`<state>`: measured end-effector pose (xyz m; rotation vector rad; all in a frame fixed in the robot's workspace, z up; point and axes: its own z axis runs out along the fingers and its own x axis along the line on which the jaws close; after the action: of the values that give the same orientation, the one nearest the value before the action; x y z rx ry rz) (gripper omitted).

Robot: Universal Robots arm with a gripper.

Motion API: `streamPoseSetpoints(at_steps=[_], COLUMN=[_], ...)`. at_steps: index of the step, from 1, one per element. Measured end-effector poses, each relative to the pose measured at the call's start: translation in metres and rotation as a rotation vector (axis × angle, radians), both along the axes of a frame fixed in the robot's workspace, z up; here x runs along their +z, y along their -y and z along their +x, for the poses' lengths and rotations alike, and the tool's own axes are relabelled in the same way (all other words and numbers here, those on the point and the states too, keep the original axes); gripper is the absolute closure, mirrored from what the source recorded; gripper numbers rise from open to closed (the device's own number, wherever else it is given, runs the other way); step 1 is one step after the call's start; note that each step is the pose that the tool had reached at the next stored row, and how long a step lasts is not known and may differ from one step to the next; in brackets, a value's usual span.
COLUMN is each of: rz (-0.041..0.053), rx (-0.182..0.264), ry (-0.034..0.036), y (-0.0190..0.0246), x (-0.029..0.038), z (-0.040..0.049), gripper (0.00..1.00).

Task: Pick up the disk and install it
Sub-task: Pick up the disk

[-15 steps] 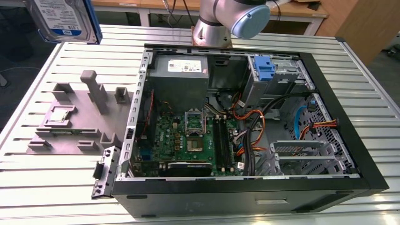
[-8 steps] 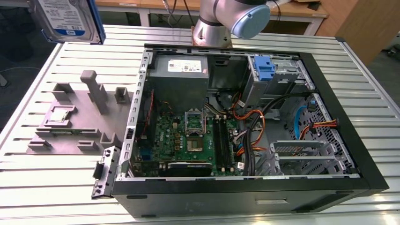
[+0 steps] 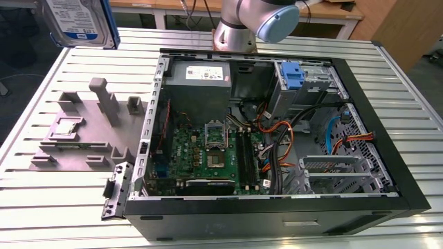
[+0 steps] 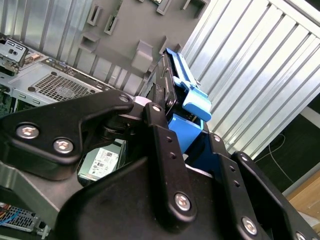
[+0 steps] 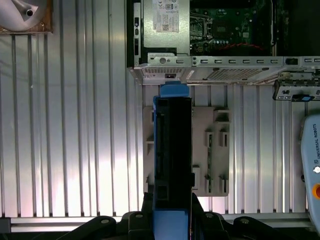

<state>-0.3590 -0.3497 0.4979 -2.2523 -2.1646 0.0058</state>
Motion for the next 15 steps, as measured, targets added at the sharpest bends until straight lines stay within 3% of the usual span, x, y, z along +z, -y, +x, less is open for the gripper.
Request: streamPoseSetpoints(at_steps=[15], rz=[0.0000], rx=[0.000], ry=[0.0000], y=[0.0000], x=[0.0000], z=[0.0038], gripper=[0.63])
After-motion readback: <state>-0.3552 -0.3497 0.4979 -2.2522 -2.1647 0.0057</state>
